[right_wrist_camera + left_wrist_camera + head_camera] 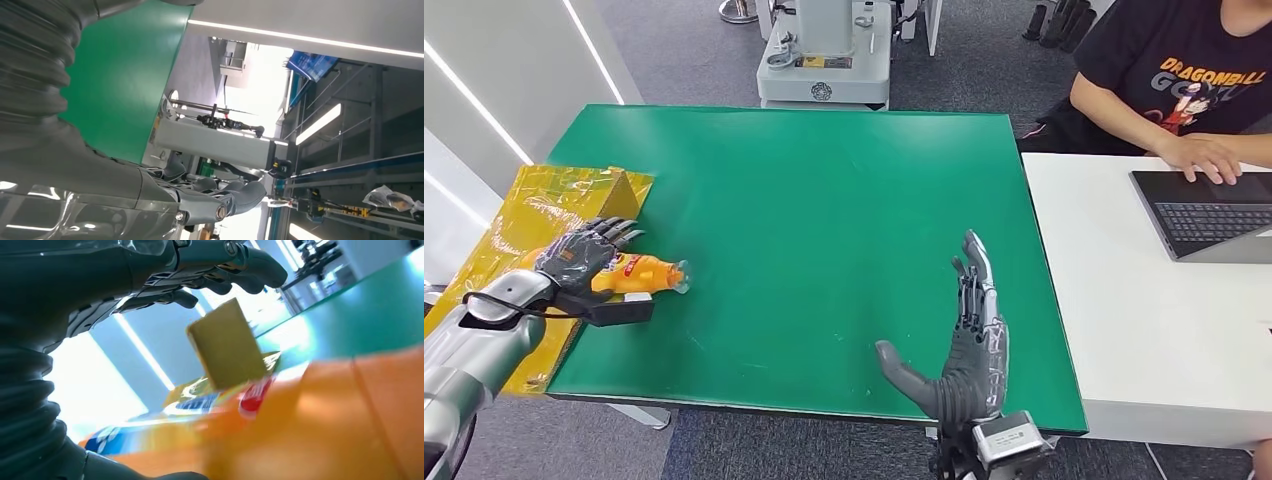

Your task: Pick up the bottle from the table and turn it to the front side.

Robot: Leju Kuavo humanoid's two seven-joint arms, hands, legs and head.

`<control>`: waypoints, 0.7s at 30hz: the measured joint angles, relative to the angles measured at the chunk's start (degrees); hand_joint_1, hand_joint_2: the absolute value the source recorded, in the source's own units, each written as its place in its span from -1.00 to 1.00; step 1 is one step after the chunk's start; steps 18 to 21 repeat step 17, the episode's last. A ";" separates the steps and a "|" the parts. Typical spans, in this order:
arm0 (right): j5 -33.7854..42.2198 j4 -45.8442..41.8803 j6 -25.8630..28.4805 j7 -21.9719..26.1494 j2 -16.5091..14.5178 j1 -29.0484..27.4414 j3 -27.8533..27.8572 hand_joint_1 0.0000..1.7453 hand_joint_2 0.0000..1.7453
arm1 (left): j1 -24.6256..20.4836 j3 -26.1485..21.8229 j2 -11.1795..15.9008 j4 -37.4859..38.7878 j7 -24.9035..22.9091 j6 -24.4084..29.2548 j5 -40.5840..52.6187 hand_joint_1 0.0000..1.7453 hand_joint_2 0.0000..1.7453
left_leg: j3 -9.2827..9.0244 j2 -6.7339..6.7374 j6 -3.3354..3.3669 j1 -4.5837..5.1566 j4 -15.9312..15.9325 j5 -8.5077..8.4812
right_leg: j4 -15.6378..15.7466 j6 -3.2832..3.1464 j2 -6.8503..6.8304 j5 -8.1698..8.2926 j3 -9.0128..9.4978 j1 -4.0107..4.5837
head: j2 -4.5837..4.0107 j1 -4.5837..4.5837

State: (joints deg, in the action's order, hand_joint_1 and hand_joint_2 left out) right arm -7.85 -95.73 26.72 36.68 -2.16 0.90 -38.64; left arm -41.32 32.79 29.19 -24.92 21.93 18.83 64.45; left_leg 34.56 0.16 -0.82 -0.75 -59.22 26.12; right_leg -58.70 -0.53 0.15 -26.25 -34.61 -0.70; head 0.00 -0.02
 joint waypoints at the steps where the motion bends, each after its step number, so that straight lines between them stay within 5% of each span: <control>1: 0.05 -0.18 -0.19 0.08 0.15 -0.23 0.00 -1.00 1.00 | 0.11 -0.31 0.33 -0.97 1.85 -0.67 -0.72 -1.00 1.00 | 0.00 0.00 0.00 0.00 0.00 0.00 | 0.00 0.00 0.00 0.00 0.00 0.00 | 0.00 0.00; 11: 0.11 -1.51 -0.88 0.70 1.04 -2.06 0.15 -1.00 1.00 | 2.95 -4.06 1.98 -12.39 9.28 -1.22 -12.73 -1.00 1.00 | 0.00 0.01 0.00 0.01 0.00 0.00 | 0.01 0.00 -0.01 0.00 -0.02 0.00 | 0.00 0.01; 17: -0.25 -2.25 -0.76 0.66 1.16 -2.92 0.39 -1.00 1.00 | 8.58 -9.49 -2.55 -21.35 15.69 -0.87 -34.72 -1.00 1.00 | 0.01 -0.07 0.01 0.05 -0.01 0.02 | 0.08 0.01 -0.07 0.00 -0.01 -0.03 | 0.00 0.00; 21: -0.25 -2.25 -0.76 0.66 1.16 -2.92 0.39 -1.00 1.00 | 8.58 -9.49 -2.55 -21.35 15.69 -0.87 -34.72 -1.00 1.00 | 0.01 -0.07 0.01 0.05 -0.01 0.02 | 0.08 0.01 -0.07 0.00 -0.01 -0.03 | 0.00 0.00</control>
